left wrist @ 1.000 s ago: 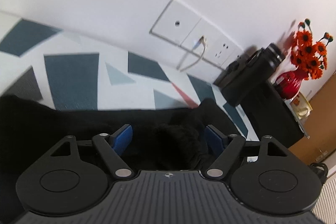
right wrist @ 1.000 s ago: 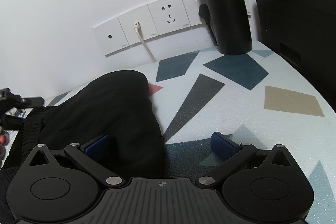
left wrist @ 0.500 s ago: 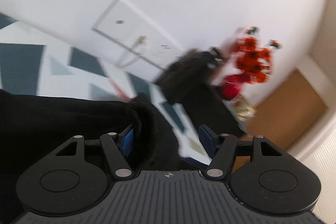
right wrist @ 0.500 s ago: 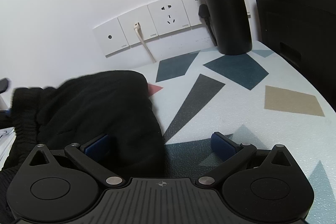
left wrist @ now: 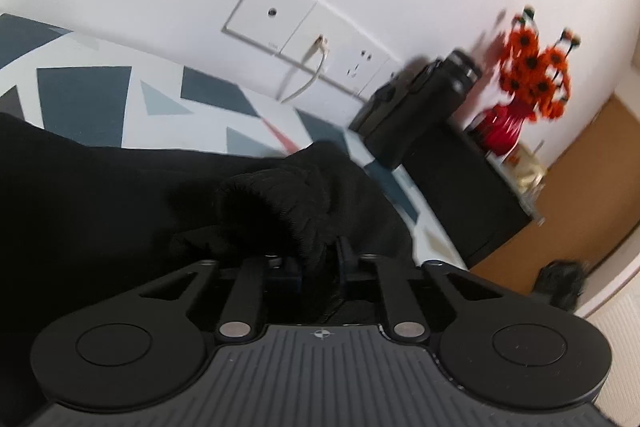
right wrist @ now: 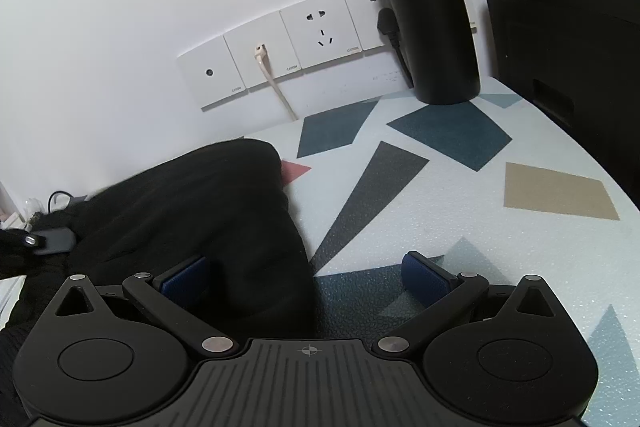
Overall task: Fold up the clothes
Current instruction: 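Grasp the ribbed knit cuff with the left gripper, then lift the held cuff and lay it onto the folded stack, left gripper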
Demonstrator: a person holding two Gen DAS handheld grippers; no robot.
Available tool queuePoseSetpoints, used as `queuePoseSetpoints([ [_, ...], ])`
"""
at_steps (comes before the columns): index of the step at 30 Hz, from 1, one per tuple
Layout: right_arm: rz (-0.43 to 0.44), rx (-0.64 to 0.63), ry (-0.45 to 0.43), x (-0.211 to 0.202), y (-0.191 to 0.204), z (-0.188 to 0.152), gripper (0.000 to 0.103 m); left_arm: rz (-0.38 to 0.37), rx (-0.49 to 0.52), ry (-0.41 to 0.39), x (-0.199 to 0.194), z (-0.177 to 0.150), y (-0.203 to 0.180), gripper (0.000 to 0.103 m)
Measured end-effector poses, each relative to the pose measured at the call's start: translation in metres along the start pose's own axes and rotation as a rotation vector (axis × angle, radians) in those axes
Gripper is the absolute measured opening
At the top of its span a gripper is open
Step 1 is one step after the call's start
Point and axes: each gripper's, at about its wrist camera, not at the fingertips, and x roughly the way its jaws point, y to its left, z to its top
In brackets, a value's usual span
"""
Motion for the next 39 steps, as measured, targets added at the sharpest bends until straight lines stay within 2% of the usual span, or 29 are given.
queuePoseSetpoints([
  [4, 0.002, 0.024, -0.023, -0.004, -0.003, 0.001, 0.102, -0.046, 0.000, -0.005, -0.025, -0.001, -0.025, 0.011],
  [8, 0.007, 0.029, -0.026, -0.005, -0.004, 0.001, 0.102, -0.013, 0.004, 0.034, -0.032, -0.009, -0.030, 0.011],
  [12, 0.006, 0.021, -0.010, -0.003, -0.002, 0.000, 0.102, 0.138, 0.027, 0.055, -0.022, -0.020, -0.006, 0.012],
  [14, 0.006, 0.021, -0.011, -0.003, -0.002, 0.000, 0.102, 0.176, 0.063, 0.049, -0.018, -0.024, -0.001, 0.020],
  [18, 0.008, 0.034, -0.011, -0.003, -0.004, 0.000, 0.102, 0.242, 0.167, 0.036, -0.013, -0.028, -0.010, 0.029],
  [20, 0.009, 0.036, -0.011, -0.002, -0.005, 0.001, 0.102, 0.298, 0.218, 0.044, -0.014, -0.027, -0.018, 0.053],
  [22, 0.006, 0.032, -0.011, -0.003, -0.004, 0.001, 0.102, 0.337, 0.240, 0.056, -0.016, -0.026, -0.022, 0.068],
  [23, 0.003, 0.028, -0.010, -0.002, -0.003, 0.000, 0.102, 0.349, 0.240, 0.064, -0.019, -0.026, -0.023, 0.070],
  [25, 0.000, 0.018, -0.010, -0.002, -0.001, 0.000, 0.102, 0.340, 0.178, 0.100, -0.022, -0.025, -0.015, 0.074],
  [27, 0.000, 0.009, -0.008, -0.002, 0.000, 0.000, 0.102, 0.327, 0.069, 0.131, -0.025, -0.025, -0.004, 0.079],
  [29, -0.002, 0.008, -0.009, -0.002, 0.000, 0.000, 0.102, 0.288, -0.032, 0.153, -0.029, -0.028, 0.006, 0.079],
  [32, -0.001, 0.017, -0.009, -0.002, -0.001, 0.000, 0.102, 0.225, -0.130, 0.173, -0.034, -0.032, 0.012, 0.079],
  [35, -0.003, 0.017, -0.010, -0.002, -0.001, 0.000, 0.102, 0.189, -0.166, 0.184, -0.037, -0.038, 0.014, 0.079],
  [37, -0.003, 0.014, -0.009, -0.002, 0.000, 0.000, 0.102, 0.162, -0.180, 0.166, -0.038, -0.040, 0.016, 0.079],
  [39, -0.003, 0.012, -0.009, -0.002, 0.000, 0.000, 0.102, 0.104, -0.244, 0.130, -0.039, -0.042, 0.021, 0.079],
])
